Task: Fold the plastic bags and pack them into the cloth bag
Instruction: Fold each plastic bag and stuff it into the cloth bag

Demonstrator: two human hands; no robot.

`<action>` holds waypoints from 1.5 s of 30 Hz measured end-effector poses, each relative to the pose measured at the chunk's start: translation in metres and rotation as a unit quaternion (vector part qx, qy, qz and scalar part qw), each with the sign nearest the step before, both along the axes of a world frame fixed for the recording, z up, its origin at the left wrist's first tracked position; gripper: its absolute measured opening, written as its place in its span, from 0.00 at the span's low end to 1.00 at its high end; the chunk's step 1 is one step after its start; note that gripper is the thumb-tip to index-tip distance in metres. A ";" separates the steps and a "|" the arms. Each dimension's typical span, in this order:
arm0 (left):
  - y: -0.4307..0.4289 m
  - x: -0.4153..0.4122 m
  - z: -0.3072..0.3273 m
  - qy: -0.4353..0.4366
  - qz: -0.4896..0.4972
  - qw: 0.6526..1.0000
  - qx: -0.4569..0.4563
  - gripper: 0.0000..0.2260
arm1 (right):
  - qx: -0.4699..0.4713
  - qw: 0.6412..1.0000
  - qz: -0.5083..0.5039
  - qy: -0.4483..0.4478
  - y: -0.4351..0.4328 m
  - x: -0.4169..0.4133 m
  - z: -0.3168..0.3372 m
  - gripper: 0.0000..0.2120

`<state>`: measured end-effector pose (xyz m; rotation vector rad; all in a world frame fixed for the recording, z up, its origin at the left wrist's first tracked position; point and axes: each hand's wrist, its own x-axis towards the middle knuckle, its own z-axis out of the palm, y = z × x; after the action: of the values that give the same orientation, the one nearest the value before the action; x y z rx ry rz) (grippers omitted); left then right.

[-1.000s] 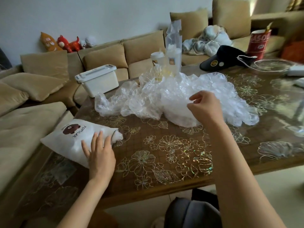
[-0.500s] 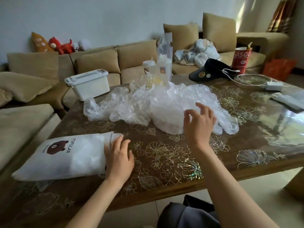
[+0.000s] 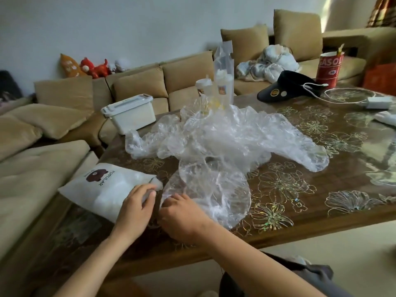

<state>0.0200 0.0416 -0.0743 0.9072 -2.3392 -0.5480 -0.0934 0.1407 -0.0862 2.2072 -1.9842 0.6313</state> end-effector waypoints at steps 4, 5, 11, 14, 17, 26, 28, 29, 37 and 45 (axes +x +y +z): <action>0.024 -0.023 0.000 0.041 0.046 0.991 0.117 0.12 | -0.034 0.987 -0.110 -0.112 0.001 -0.002 0.009 0.17; 0.029 -0.027 -0.004 0.026 0.059 0.990 0.123 0.14 | -0.006 0.982 -0.152 -0.115 0.003 -0.008 0.006 0.21; 0.044 -0.035 -0.040 -0.185 0.066 0.981 0.000 0.21 | 0.125 0.969 -0.206 -0.052 0.020 -0.049 -0.012 0.22; 0.043 -0.034 -0.041 -0.182 0.067 0.981 0.002 0.21 | 0.132 0.959 -0.248 -0.037 0.031 -0.076 -0.011 0.21; 0.043 -0.034 -0.044 -0.160 0.080 0.984 -0.004 0.20 | 0.145 0.931 -0.331 -0.047 0.048 -0.110 -0.014 0.23; 0.049 -0.028 -0.037 0.029 0.057 0.997 0.054 0.24 | -0.015 0.926 -0.368 -0.079 0.062 -0.102 0.021 0.16; 0.047 -0.027 -0.039 0.016 0.066 0.995 0.074 0.19 | -0.039 0.955 -0.289 -0.048 0.057 -0.082 0.033 0.18; 0.046 -0.026 -0.040 0.009 0.071 0.995 0.072 0.18 | -0.017 0.972 -0.227 -0.050 0.053 -0.072 0.037 0.19; 0.041 -0.028 -0.039 0.095 0.054 0.984 0.143 0.13 | 0.145 0.966 -0.132 -0.166 0.036 -0.046 0.014 0.10; 0.040 -0.015 -0.031 -0.004 0.023 0.967 0.254 0.52 | 0.050 0.871 -0.138 -0.469 0.035 -0.059 0.028 0.07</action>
<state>0.0046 0.0820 -0.1057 1.1827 -2.2116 -1.1598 -0.1522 0.1762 -0.0580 1.7126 -2.6903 1.8400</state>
